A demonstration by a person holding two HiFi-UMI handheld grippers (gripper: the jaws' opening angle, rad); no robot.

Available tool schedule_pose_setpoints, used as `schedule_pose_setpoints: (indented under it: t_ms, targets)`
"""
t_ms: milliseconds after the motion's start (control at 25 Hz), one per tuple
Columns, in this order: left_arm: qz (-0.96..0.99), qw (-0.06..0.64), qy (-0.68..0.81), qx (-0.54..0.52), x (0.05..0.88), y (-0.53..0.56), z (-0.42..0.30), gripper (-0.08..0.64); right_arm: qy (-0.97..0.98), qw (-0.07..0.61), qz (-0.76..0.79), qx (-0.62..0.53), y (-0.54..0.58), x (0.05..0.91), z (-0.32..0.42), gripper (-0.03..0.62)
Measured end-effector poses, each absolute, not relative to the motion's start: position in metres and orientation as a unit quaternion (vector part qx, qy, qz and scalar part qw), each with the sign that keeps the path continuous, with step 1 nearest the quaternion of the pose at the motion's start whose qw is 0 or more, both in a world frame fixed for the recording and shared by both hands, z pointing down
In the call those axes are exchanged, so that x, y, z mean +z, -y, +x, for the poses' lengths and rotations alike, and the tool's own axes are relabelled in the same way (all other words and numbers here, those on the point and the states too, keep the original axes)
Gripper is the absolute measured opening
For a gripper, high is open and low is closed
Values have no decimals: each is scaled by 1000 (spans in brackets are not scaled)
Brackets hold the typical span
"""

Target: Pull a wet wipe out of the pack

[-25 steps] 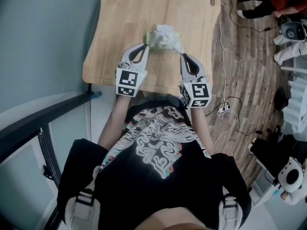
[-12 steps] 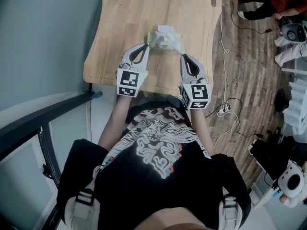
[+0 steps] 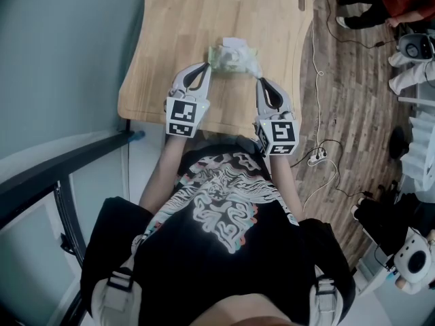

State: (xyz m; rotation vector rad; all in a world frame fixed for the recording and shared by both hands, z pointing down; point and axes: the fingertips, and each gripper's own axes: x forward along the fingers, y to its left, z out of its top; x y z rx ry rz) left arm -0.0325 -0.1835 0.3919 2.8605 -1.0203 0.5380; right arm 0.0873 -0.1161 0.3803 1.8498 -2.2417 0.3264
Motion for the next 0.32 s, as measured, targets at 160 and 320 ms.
schedule_pose_setpoints:
  t_ms: [160,320]
  targets:
    - [927,30,331,174,393,185,-33,-11,762,109,629,109,118,381,86,7]
    - [927,30,331,175,394,185,-34,-12,762,108,629,111,118,382,86,7]
